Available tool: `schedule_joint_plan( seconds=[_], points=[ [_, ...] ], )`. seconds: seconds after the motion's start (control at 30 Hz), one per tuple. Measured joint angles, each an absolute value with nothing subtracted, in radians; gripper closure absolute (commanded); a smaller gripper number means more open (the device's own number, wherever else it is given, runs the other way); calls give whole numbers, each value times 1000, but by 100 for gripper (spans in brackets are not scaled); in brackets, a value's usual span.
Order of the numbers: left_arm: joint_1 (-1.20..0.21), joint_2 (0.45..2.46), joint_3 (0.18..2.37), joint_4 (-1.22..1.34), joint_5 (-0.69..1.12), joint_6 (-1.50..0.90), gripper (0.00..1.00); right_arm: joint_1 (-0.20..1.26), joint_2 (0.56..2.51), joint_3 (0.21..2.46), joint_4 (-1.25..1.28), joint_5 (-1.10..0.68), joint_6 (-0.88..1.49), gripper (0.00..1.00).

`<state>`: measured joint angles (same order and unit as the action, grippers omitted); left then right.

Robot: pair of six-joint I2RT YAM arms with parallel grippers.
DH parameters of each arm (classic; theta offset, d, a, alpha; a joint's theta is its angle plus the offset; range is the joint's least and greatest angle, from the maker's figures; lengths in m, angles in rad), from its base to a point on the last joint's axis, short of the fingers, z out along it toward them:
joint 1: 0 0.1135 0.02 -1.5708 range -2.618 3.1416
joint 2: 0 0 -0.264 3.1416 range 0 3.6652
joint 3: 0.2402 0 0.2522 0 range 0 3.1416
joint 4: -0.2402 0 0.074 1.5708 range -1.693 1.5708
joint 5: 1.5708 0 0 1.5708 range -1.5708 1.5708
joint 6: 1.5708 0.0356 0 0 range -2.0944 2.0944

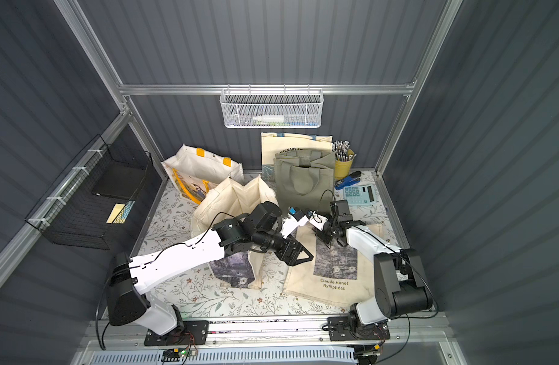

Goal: Put away the canvas bag
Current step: Place the canvas bag at the center of the board, then adjust the canvas bag at the center of the board.

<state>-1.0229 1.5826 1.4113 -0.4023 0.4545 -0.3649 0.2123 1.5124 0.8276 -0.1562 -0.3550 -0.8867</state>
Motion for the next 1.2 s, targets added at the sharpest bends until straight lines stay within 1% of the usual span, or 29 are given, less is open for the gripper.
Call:
schedule_joint_plan(
  seconds=[0.1,0.13,0.2,0.3,0.4,0.5,0.53,0.57,0.63,0.7,0.73,0.8,0.83,0.93,1.0,1.03,1.1,1.2],
  points=[
    [-1029,1591,1411,-384,453,-332,12,220,1574,890,-155,-365,-871,100],
    [-1029,1597,1411,-381,453,-321,13,224,1598,918,-154,-373,-865,98],
    [-1031,1611,1411,-379,453,-299,14,239,1641,969,-150,-394,-855,93],
    [-1033,1617,1403,-366,453,-263,14,272,1705,1036,-148,-429,-820,89],
    [-1034,1617,1398,-350,450,-229,14,302,1750,1079,-154,-450,-785,78],
    [-1034,1617,1398,-346,451,-200,13,323,1766,1106,-189,-452,-747,75],
    [-1034,1617,1398,-346,450,-192,13,326,1765,1109,-199,-449,-728,72],
    [-1034,1617,1398,-346,450,-186,12,325,1757,1109,-207,-443,-699,59],
    [-1034,1617,1398,-343,442,-177,10,315,1726,1100,-210,-437,-648,54],
    [-1034,1617,1398,-332,430,-173,10,293,1660,1069,-194,-459,-584,28],
    [-1034,1617,1398,-327,423,-170,10,270,1604,1041,-171,-480,-535,24],
    [-1034,1618,1398,-320,405,-162,10,218,1497,992,-105,-515,-443,24],
    [-1034,1619,1398,-317,398,-158,10,186,1448,974,-71,-535,-390,25],
    [-1034,1630,1398,-309,376,-149,12,93,1355,968,-16,-581,-243,34],
    [-1034,1647,1398,-308,372,-145,13,40,1335,989,-63,-595,-167,40],
    [-1034,1655,1398,-308,371,-142,13,8,1334,1000,-108,-596,-136,44],
    [-1034,1671,1398,-308,372,-137,14,-52,1334,1007,-213,-590,-93,48],
    [-1034,1681,1398,-305,372,-129,14,-137,1334,1000,-400,-528,-67,52]
  ],
)
